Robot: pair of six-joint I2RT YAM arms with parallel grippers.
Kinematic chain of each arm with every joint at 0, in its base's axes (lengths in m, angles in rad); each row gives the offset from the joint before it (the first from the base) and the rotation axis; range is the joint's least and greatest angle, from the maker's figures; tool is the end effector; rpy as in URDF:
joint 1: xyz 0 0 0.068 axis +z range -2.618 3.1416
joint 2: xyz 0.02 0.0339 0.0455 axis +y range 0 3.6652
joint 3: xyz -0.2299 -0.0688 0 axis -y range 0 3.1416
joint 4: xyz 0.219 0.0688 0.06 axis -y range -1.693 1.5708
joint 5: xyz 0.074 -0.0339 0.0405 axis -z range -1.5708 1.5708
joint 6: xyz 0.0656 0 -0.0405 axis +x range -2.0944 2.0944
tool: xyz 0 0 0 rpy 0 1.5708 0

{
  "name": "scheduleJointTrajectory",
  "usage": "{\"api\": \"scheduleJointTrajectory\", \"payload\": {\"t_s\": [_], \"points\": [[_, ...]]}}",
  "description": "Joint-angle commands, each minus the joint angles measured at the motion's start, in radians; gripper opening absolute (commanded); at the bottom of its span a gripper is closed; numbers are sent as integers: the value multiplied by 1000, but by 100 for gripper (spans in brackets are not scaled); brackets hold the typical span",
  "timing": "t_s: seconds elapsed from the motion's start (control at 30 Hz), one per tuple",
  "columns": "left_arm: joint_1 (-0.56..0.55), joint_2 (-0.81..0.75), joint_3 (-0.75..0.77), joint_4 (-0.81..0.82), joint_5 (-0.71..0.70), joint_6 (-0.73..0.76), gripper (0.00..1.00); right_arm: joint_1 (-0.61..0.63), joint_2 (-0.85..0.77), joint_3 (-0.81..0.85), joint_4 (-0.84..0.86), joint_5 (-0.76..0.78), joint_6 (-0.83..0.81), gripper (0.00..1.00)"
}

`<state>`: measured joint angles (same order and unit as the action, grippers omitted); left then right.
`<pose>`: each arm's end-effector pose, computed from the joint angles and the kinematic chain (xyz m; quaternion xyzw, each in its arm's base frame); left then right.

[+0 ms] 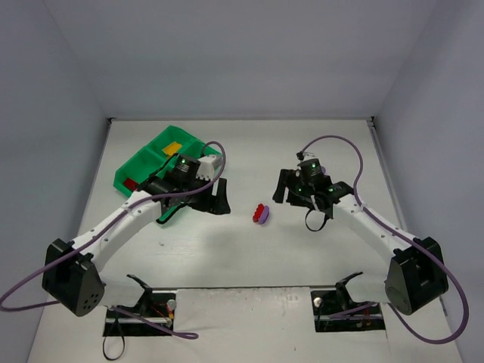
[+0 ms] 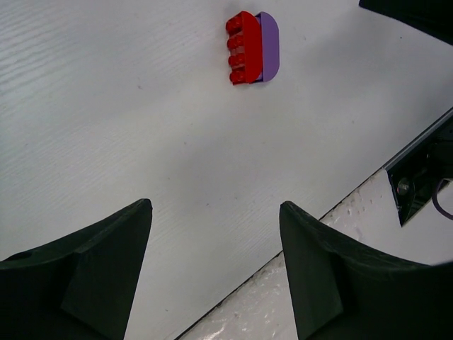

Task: Sort the legos into containers by color

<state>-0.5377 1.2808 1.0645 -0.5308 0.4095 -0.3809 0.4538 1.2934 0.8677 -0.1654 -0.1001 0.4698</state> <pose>0.2267 -0.1656 0.2542 0.1514 0.8881 -0.3408 0.2687 0.2640 0.1361 0.2212 -0.0165 0.8815 0.2489 0.4010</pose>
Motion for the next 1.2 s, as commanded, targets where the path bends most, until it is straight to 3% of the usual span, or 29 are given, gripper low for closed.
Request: {"api": "scheduleJointTrajectory", "payload": {"t_s": [0.0,0.17,0.47,0.9,1.07,1.17], "points": [[-13,32,84,78,25,-46,66,14,-36,7,3,-41,179,71],[-10,35,101,51,-32,-18,66,63,1,7,-17,49,314,75],[16,-18,55,3,-72,28,66,157,187,82,-14,97,504,72],[36,-72,2,-11,-75,45,66,164,377,175,-14,122,524,70],[39,-75,0,-9,-72,48,66,164,420,180,-16,123,526,65],[41,-74,3,-6,-61,48,66,164,423,177,-14,132,515,54]]}}
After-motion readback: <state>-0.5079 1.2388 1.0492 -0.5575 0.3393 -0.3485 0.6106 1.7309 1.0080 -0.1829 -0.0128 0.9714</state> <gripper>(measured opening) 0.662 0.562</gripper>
